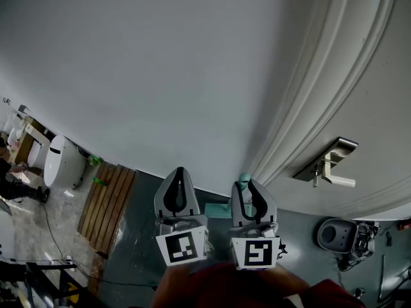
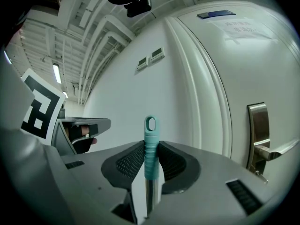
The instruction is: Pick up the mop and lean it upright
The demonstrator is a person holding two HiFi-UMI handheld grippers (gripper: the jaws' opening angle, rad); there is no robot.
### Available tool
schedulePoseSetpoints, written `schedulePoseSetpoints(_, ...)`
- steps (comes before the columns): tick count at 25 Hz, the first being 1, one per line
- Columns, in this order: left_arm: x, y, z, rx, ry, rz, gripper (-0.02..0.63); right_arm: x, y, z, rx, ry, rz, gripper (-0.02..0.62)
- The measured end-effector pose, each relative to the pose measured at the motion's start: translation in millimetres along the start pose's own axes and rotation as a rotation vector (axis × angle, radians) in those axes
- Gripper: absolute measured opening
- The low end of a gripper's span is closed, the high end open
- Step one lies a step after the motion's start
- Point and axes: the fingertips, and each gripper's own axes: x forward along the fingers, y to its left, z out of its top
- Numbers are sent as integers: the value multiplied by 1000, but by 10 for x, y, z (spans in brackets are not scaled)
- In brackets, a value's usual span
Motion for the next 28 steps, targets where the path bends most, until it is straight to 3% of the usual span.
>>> schedulePoseSetpoints(17,2,-3,-160,6,26,-2,14,95,10,-1075,-3,234,-31,107)
schedulePoseSetpoints(28,2,-2,-175,0,25,1,14,133,18,-1119,-21,230,-32,107)
